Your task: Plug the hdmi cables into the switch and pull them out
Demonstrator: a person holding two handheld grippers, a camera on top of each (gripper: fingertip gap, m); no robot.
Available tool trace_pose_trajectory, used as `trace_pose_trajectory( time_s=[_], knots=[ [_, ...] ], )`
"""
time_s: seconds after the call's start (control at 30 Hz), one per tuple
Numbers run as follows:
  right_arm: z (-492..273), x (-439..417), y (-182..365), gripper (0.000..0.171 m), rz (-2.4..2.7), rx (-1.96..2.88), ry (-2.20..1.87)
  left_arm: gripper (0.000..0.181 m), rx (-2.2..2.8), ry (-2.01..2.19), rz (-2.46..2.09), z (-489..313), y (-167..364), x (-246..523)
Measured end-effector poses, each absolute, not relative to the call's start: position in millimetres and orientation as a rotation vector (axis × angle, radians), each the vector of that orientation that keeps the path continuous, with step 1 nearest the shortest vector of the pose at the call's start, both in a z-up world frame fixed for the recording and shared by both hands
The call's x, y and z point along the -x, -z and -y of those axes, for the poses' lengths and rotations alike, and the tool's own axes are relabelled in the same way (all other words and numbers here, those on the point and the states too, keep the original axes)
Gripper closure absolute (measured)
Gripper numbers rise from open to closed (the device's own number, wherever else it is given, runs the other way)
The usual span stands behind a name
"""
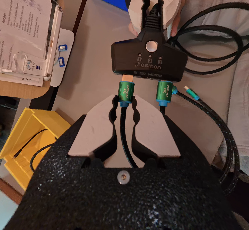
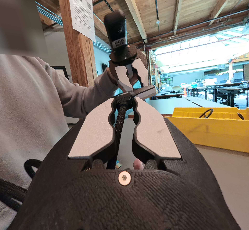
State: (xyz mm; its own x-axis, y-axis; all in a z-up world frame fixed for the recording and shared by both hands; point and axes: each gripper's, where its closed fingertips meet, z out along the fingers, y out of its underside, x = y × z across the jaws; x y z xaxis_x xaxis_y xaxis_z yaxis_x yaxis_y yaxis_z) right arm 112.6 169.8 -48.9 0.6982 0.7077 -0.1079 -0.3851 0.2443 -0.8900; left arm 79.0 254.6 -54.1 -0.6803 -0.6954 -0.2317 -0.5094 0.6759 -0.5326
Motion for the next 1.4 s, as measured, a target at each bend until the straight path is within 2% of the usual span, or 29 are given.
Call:
trace_pose_trajectory(
  time_s=[0.03, 0.13, 0.43, 1.17, 1.4],
  knots=[
    [-168, -112, 47, 0.148, 0.349, 1.077, -0.773, 0.161, 0.940, 0.643, -2.474, -253, 52, -78],
    [-165, -111, 41, 0.148, 0.349, 1.037, -0.813, 0.161, 0.932, 0.735, -2.467, -248, 41, -75],
    [-167, -111, 39, 0.148, 0.300, 0.959, -0.919, 0.161, 0.822, 0.460, -2.391, -249, 28, -73],
    [-171, -105, 37, 0.147, 0.284, 0.983, -0.912, 0.160, 0.925, 0.974, -2.273, -246, 31, -76],
    [-175, -98, 38, 0.148, 0.340, 1.081, -0.808, 0.160, 0.868, 0.923, -2.307, -252, 42, -72]
  ],
)
